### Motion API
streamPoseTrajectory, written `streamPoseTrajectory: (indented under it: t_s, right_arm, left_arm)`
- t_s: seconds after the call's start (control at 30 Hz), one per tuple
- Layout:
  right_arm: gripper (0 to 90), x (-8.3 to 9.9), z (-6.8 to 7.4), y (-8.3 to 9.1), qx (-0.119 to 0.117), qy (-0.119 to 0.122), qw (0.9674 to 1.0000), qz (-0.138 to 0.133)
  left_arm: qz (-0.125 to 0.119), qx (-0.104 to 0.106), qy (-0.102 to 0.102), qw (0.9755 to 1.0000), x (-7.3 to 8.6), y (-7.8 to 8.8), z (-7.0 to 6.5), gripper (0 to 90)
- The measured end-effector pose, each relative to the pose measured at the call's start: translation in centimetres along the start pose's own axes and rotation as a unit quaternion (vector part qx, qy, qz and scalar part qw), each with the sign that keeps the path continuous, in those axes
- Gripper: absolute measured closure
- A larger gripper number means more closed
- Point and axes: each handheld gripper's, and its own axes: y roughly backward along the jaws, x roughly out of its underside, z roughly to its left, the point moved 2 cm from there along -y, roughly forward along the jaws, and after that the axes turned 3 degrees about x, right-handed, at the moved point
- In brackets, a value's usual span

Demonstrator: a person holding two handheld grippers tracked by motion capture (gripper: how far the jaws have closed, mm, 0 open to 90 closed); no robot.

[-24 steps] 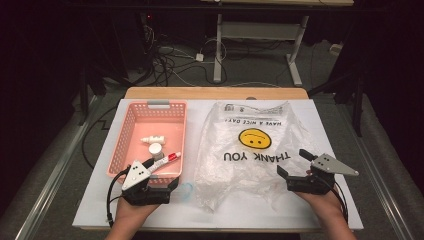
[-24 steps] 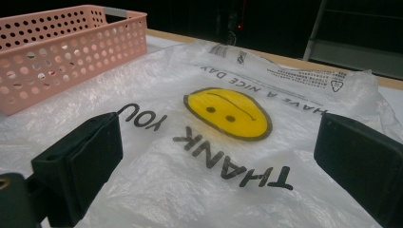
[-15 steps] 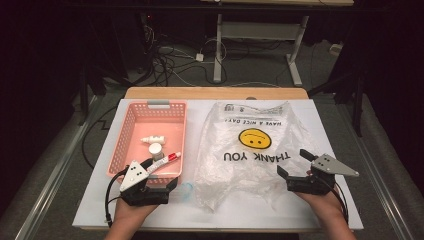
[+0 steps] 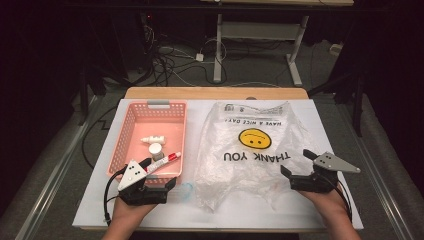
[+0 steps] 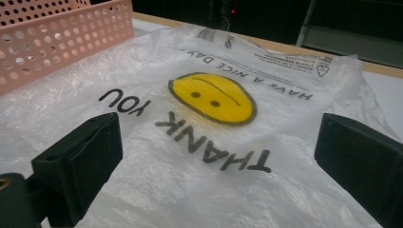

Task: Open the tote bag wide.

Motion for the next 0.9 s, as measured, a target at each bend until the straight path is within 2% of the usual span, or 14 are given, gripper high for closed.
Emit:
streamPoseTrajectory:
  t_s: [0.23, 0.27, 0.33, 0.43, 0.63, 0.7, 0.8, 0.9]
  right_arm:
    - [3.1, 0.0, -1.8, 1.1, 0.027, -0.007, 0.9996, -0.003]
    - [3.1, 0.1, -2.5, 1.4, 0.037, -0.012, 0.9992, -0.001]
    - [3.2, 0.3, -2.9, 1.5, 0.042, -0.017, 0.999, 0.001]
    - [3.7, 0.7, -4.2, 1.9, 0.058, -0.031, 0.9978, 0.006]
    - [5.8, 1.4, -5.6, 2.2, 0.075, -0.048, 0.996, 0.014]
    - [7.2, 2.0, -6.1, 2.0, 0.078, -0.062, 0.9946, 0.03]
    - [10.1, 2.3, -6.5, 1.8, 0.082, -0.066, 0.9934, 0.046]
    - [11.3, 2.5, -6.9, 1.8, 0.086, -0.068, 0.9927, 0.05]
  left_arm:
    - [-0.002, -0.005, 0.008, 1.0, 0.1, 0.2, 0.5, 0.0]
    - [-0.002, -0.006, 0.009, 0.9999, 0.1, 0.2, 0.5, 0.0]
    - [-0.003, -0.007, 0.01, 0.9999, 0.1, 0.2, 0.6, 0.0]
    - [-0.002, -0.008, 0.01, 0.9999, 0.1, 0.2, 0.6, 0.0]
    - [-0.003, -0.01, 0.01, 0.9999, 0.1, 0.3, 0.6, 0.0]
    - [-0.003, -0.01, 0.01, 0.9999, 0.1, 0.3, 0.6, 0.0]
    - [0.001, -0.008, 0.006, 0.9999, 0.2, 0.1, 0.5, 0.0]
    - [0.001, -0.007, 0.006, 1.0, 0.1, 0.0, 0.3, 0.0]
